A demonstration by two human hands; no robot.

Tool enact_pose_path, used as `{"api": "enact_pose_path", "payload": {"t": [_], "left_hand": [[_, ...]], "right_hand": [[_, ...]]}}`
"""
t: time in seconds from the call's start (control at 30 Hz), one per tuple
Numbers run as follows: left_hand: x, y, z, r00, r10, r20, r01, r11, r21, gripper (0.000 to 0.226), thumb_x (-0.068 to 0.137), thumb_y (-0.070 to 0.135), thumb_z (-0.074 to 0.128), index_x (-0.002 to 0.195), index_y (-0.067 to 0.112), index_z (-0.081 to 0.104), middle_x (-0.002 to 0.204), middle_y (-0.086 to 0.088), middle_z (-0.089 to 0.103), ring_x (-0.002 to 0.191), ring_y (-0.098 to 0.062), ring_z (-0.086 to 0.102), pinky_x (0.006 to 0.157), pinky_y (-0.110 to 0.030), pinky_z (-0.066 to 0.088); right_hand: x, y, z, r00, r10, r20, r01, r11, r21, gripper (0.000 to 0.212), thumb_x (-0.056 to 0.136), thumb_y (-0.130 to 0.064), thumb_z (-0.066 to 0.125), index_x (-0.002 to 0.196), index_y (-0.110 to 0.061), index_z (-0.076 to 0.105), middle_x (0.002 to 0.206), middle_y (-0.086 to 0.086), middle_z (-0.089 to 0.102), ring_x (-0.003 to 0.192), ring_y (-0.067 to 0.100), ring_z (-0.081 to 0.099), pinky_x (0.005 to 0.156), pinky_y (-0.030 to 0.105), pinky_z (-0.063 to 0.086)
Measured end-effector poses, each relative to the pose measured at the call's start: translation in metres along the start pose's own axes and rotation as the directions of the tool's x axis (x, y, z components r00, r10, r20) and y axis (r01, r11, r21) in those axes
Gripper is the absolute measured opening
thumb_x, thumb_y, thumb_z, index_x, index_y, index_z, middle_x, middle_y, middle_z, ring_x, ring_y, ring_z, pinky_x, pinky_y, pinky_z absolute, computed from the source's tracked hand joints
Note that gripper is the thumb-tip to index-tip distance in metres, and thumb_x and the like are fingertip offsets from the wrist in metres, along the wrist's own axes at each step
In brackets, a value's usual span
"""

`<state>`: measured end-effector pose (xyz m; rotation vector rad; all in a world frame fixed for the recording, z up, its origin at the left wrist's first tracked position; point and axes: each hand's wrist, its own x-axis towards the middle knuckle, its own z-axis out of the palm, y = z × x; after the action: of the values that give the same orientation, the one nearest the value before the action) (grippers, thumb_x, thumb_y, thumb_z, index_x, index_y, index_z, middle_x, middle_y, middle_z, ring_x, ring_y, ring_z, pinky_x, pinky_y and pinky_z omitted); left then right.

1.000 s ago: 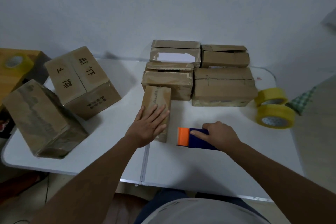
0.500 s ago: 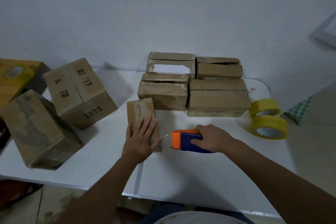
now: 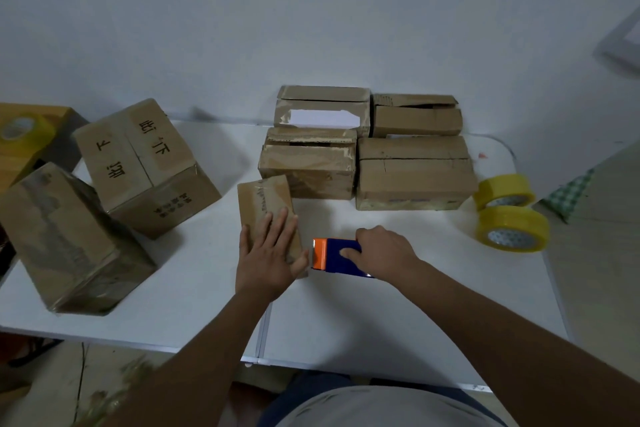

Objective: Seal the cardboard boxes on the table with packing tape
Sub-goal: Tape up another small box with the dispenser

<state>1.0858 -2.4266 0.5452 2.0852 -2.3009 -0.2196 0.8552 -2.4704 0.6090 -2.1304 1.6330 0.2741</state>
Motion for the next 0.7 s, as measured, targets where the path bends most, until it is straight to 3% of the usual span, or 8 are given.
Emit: {"api": "enact_pose_path", "payload": {"t": [0.2,0.3,0.43,0.57,0.63,0.7], "left_hand": [[-0.005,0.002,-0.005,0.999,-0.046,0.006,0.046,0.999,-0.014,0.075,0.093,0.067,0.025,0.158,0.035,0.008,0.165,0.012,0.003,0.153,-0.016,0.002,0.121,-0.054,0.002],[-0.003,0.002,-0.006,0.998,-0.041,0.042,0.041,0.999,0.013,0.073,0.096,0.067,0.023,0.158,0.036,-0.002,0.165,0.014,-0.008,0.153,-0.015,-0.006,0.121,-0.053,-0.003],[-0.008,0.005,-0.009,0.993,-0.096,0.068,0.098,0.995,-0.026,0.074,0.092,0.069,0.009,0.157,0.036,-0.006,0.165,0.012,-0.01,0.152,-0.015,-0.012,0.119,-0.052,-0.009],[-0.02,0.011,-0.01,0.981,-0.171,0.089,0.18,0.979,-0.099,0.067,0.099,0.064,0.013,0.154,0.037,-0.014,0.164,0.012,-0.017,0.15,-0.014,-0.02,0.117,-0.051,-0.015],[-0.021,0.011,-0.011,0.974,-0.197,0.11,0.211,0.969,-0.128,0.062,0.101,0.057,0.013,0.15,0.038,-0.02,0.162,0.013,-0.02,0.149,-0.013,-0.021,0.118,-0.052,-0.012],[-0.019,0.009,-0.012,0.973,-0.2,0.118,0.216,0.965,-0.146,0.058,0.102,0.051,0.012,0.147,0.039,-0.022,0.162,0.014,-0.021,0.15,-0.012,-0.021,0.119,-0.052,-0.01]], "right_hand": [[0.017,0.019,-0.023,0.989,0.149,-0.005,-0.148,0.981,-0.123,0.032,0.099,-0.044,0.041,0.097,-0.016,0.057,0.105,0.007,0.064,0.093,0.024,0.06,0.072,0.031,0.04],[0.017,0.044,-0.022,0.974,0.219,-0.053,-0.224,0.966,-0.126,0.04,0.099,-0.05,0.04,0.098,-0.014,0.057,0.101,0.007,0.065,0.092,0.024,0.061,0.072,0.031,0.041],[0.024,0.033,0.009,0.966,0.221,-0.133,-0.219,0.975,0.033,0.038,0.101,-0.045,0.04,0.114,-0.011,0.049,0.101,0.007,0.066,0.094,0.026,0.063,0.09,0.035,0.041],[0.024,0.022,0.035,0.977,0.208,-0.04,-0.199,0.967,0.161,0.035,0.1,-0.034,0.046,0.126,-0.011,0.042,0.114,0.007,0.063,0.104,0.026,0.059,0.092,0.036,0.04],[0.023,0.013,0.039,0.97,0.151,-0.189,-0.11,0.972,0.209,0.04,0.096,-0.029,0.052,0.132,-0.015,0.044,0.127,0.005,0.054,0.115,0.026,0.053,0.096,0.036,0.04],[0.022,-0.008,0.038,0.955,0.102,-0.28,0.023,0.912,0.409,0.034,0.097,-0.02,0.053,0.131,-0.015,0.051,0.128,0.005,0.055,0.114,0.024,0.054,0.092,0.031,0.042]]}}
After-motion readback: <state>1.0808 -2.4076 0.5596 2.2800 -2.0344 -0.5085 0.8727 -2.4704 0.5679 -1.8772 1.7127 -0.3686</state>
